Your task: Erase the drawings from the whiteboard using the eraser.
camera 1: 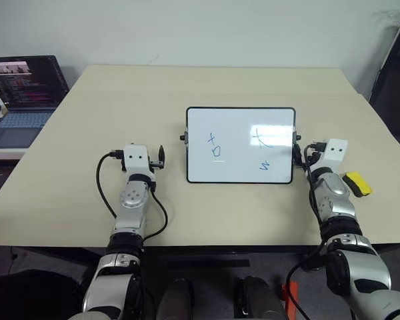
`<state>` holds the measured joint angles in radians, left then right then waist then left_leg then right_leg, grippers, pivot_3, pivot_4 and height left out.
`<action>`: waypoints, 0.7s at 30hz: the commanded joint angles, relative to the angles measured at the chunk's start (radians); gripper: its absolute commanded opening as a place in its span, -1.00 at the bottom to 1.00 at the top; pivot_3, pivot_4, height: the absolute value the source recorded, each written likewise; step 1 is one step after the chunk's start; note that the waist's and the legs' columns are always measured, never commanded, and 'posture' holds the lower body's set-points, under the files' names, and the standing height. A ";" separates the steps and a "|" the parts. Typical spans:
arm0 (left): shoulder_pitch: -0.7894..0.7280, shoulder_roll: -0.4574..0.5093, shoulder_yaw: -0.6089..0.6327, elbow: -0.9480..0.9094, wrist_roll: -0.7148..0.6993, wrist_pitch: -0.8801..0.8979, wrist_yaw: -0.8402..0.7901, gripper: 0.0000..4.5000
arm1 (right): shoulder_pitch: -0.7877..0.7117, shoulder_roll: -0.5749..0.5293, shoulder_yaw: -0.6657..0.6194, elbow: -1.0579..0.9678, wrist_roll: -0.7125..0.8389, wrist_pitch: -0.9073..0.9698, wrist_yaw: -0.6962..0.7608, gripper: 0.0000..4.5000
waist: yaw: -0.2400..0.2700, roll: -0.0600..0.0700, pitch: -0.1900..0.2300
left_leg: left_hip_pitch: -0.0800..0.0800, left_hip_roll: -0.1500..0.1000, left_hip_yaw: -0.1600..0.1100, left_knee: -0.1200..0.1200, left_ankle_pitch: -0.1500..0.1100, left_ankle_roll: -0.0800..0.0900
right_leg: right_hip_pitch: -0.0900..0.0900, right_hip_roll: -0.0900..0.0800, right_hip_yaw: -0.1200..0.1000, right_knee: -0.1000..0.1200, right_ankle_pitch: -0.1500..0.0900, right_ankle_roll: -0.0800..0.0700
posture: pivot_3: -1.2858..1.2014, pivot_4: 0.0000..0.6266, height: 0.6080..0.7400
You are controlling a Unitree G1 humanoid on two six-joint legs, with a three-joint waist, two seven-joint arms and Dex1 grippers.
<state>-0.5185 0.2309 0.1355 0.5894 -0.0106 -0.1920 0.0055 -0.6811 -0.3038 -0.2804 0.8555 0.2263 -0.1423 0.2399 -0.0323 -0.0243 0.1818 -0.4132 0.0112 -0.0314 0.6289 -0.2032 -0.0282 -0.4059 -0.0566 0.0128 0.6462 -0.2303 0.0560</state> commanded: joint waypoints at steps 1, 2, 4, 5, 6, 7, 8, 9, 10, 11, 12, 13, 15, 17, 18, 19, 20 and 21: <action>-0.014 0.009 0.000 -0.035 -0.003 -0.004 -0.016 1.00 | -0.038 -0.003 -0.006 0.015 0.004 -0.034 0.014 0.98 | 0.000 0.000 0.000 | 0.000 0.000 0.000 0.000 0.000 0.000 | 0.000 0.000 0.000 0.000 0.000 0.000 | 0.03 -0.52 1.00; -0.021 0.011 0.002 -0.019 -0.003 -0.009 -0.018 1.00 | -0.042 -0.002 -0.007 0.032 0.001 -0.043 0.009 0.98 | 0.000 0.000 0.000 | 0.000 0.000 0.000 0.000 0.000 0.000 | 0.000 0.000 0.000 0.000 0.000 0.000 | 0.03 -0.52 1.00; -0.027 0.014 0.005 -0.002 -0.003 -0.015 -0.022 1.00 | -0.046 0.001 -0.016 0.046 0.004 -0.052 -0.005 0.98 | 0.000 0.000 0.000 | 0.000 0.000 0.001 0.000 0.000 0.000 | 0.000 0.000 0.001 0.000 0.000 0.000 | 0.03 -0.52 1.00; -0.037 0.014 0.004 -0.003 -0.008 -0.011 -0.032 1.00 | -0.051 0.001 -0.022 0.037 0.012 -0.050 -0.009 0.98 | 0.000 0.000 0.000 | 0.000 0.000 0.001 0.000 0.000 0.000 | 0.000 0.000 0.001 0.000 0.000 0.000 | 0.03 -0.52 1.00; -0.046 0.013 0.003 -0.004 -0.013 -0.009 -0.043 1.00 | -0.054 0.000 -0.026 0.028 0.017 -0.049 -0.009 0.98 | 0.000 0.000 0.000 | 0.000 0.000 0.001 0.000 0.000 0.000 | 0.000 0.000 0.001 0.000 0.000 0.000 | 0.03 -0.52 1.00; -0.059 0.013 0.001 0.008 -0.017 -0.011 -0.055 1.00 | -0.057 -0.001 -0.024 0.026 0.015 -0.051 -0.006 0.98 | 0.001 0.000 0.000 | 0.000 0.000 0.001 0.000 0.000 0.000 | 0.000 0.000 0.001 0.000 0.000 0.000 | 0.03 -0.52 1.00; -0.068 0.010 -0.002 0.021 -0.016 -0.015 -0.059 1.00 | -0.059 -0.006 -0.024 0.031 0.012 -0.054 -0.001 0.98 | 0.001 0.000 0.000 | 0.000 0.000 0.001 0.000 0.000 0.000 | 0.000 0.000 0.001 0.000 0.000 0.000 | 0.03 -0.52 1.00; -0.075 0.008 -0.003 0.037 -0.013 -0.020 -0.059 1.00 | -0.060 -0.010 -0.027 0.041 0.012 -0.056 0.000 0.98 | 0.001 0.000 0.000 | 0.000 0.000 0.001 0.000 0.000 0.000 | 0.000 0.000 0.001 0.000 0.000 0.000 | 0.03 -0.52 1.00; -0.079 0.006 -0.004 0.048 -0.011 -0.025 -0.059 1.00 | -0.059 -0.013 -0.033 0.049 0.016 -0.057 -0.002 0.98 | 0.000 0.000 0.000 | 0.000 0.000 0.001 0.000 0.000 0.000 | 0.000 0.000 0.001 0.000 0.000 0.000 | 0.03 -0.52 1.00; -0.080 0.001 -0.005 0.052 -0.011 -0.025 -0.059 1.00 | -0.057 -0.014 -0.041 0.051 0.022 -0.055 -0.003 0.98 | 0.000 0.000 0.000 | 0.000 0.000 0.002 0.000 0.000 0.000 | 0.000 0.000 0.001 0.000 0.000 0.000 | 0.03 -0.52 1.00; -0.077 -0.005 -0.008 0.050 -0.009 -0.026 -0.058 1.00 | -0.051 -0.017 -0.046 0.050 0.027 -0.056 0.002 0.98 | 0.000 0.000 0.000 | 0.001 0.000 0.002 0.000 0.000 0.000 | 0.000 0.000 0.002 0.000 0.000 0.000 | 0.03 -0.52 1.00; -0.074 -0.010 -0.010 0.046 -0.008 -0.027 -0.058 1.00 | -0.046 -0.017 -0.046 0.046 0.028 -0.058 0.005 0.98 | 0.000 0.000 0.000 | 0.001 0.000 0.002 0.000 0.000 0.000 | 0.000 0.000 0.002 0.000 0.000 0.000 | 0.03 -0.52 1.00; -0.064 -0.022 -0.015 0.034 -0.003 -0.034 -0.049 1.00 | -0.034 -0.022 -0.050 0.043 0.028 -0.064 0.011 0.98 | 0.000 0.000 0.000 | 0.001 0.000 0.002 0.000 0.000 0.000 | 0.000 0.000 0.002 0.000 0.000 0.000 | 0.03 -0.52 1.00; -0.053 -0.030 -0.017 0.016 0.001 -0.039 -0.037 1.00 | -0.025 -0.028 -0.052 0.038 0.027 -0.067 0.007 0.98 | 0.000 0.000 0.000 | 0.001 0.000 0.003 0.000 0.000 0.000 | 0.000 0.000 0.002 -0.001 0.000 0.000 | 0.03 -0.52 1.00; -0.043 -0.037 -0.017 -0.007 0.004 -0.041 -0.027 1.00 | -0.020 -0.033 -0.055 0.025 0.030 -0.062 0.005 0.98 | 0.000 0.000 0.000 | 0.001 0.000 0.003 0.000 0.000 0.000 | 0.000 0.000 0.002 -0.001 0.000 0.000 | 0.03 -0.52 1.00; -0.034 -0.042 -0.019 -0.028 0.007 -0.046 -0.018 1.00 | -0.016 -0.038 -0.058 0.011 0.032 -0.057 0.005 0.98 | 0.000 0.000 0.000 | 0.001 0.000 0.003 0.000 0.000 0.000 | 0.000 0.000 0.002 0.000 0.000 0.000 | 0.03 -0.52 1.00; -0.026 -0.048 -0.023 -0.044 0.013 -0.051 -0.008 1.00 | -0.013 -0.044 -0.059 0.000 0.035 -0.054 0.008 0.98 | 0.001 0.000 0.000 | 0.001 0.000 0.003 0.000 0.000 0.000 | 0.000 0.000 0.002 0.000 0.000 0.000 | 0.03 -0.52 1.00; -0.015 -0.053 -0.028 -0.050 0.021 -0.058 0.002 1.00 | -0.009 -0.052 -0.061 -0.006 0.037 -0.054 0.012 0.98 | 0.001 0.000 0.000 | 0.001 0.000 0.003 0.000 0.000 0.000 | 0.000 0.000 0.002 0.000 0.000 0.000 | 0.03 -0.52 1.00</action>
<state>-0.5317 0.1845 0.1156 0.5956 -0.0071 -0.2121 -0.0112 -0.6840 -0.3286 -0.3232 0.9035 0.2555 -0.1849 0.2416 -0.0312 -0.0244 0.1818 -0.4127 0.0115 -0.0288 0.6287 -0.2033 -0.0282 -0.4061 -0.0565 0.0151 0.6457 -0.2302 0.0561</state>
